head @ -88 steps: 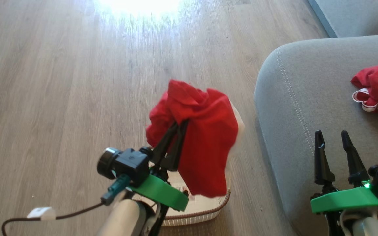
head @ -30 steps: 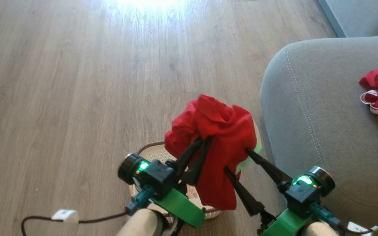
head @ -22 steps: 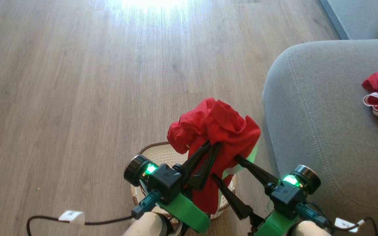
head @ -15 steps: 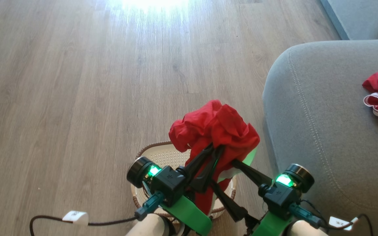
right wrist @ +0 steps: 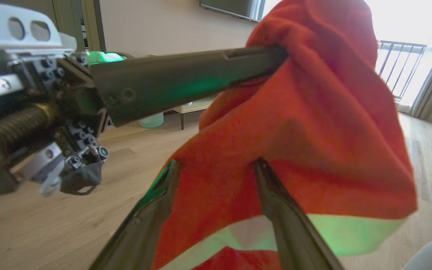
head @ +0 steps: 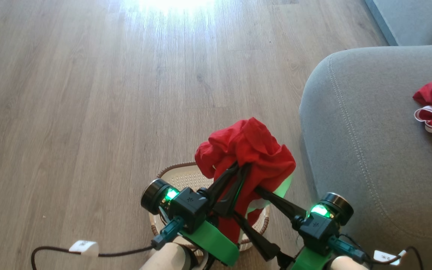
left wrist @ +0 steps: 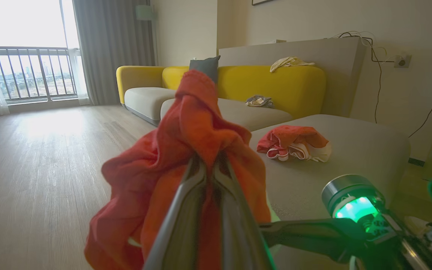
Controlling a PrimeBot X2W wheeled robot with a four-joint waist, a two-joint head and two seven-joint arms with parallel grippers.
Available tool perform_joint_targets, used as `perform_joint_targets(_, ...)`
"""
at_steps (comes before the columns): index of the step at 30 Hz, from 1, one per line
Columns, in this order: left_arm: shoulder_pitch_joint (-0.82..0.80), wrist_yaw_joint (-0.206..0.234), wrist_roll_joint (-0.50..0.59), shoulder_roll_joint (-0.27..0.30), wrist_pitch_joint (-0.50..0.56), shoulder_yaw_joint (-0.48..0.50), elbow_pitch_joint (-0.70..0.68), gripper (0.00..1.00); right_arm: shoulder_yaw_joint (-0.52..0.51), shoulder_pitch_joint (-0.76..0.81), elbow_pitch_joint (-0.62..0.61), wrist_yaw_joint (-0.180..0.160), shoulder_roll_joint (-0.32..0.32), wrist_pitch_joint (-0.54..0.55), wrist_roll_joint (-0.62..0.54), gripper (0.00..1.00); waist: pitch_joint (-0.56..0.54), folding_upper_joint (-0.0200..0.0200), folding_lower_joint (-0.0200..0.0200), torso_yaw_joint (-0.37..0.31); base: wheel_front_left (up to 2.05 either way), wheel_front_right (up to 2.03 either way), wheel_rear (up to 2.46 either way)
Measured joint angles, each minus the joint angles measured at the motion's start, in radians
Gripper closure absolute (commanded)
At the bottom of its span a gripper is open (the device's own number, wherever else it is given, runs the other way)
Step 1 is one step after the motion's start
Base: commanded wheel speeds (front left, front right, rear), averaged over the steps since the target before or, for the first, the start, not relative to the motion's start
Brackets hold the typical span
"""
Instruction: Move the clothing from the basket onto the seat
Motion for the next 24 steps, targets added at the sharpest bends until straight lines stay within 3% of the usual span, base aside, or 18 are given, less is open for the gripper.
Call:
perform_joint_targets(17, 0.0, 0.018, -0.012, 0.0, 0.0, 0.014, 0.008, 1.0, 0.005, 0.0, 0.002, 0.0, 0.001, 0.0, 0.035, 0.0, -0.009, 0.0, 0.0, 0.002, 0.0, 0.0, 0.0)
perform_joint_targets(24, 0.0, 0.018, -0.018, 0.0, 0.0, -0.004, 0.002, 1.0, -0.051, 0.002, 0.059, 0.0, 0.031, 0.0, 0.036, 0.0, -0.014, 0.0, 0.0, 0.006, 0.0, 0.0, 0.0)
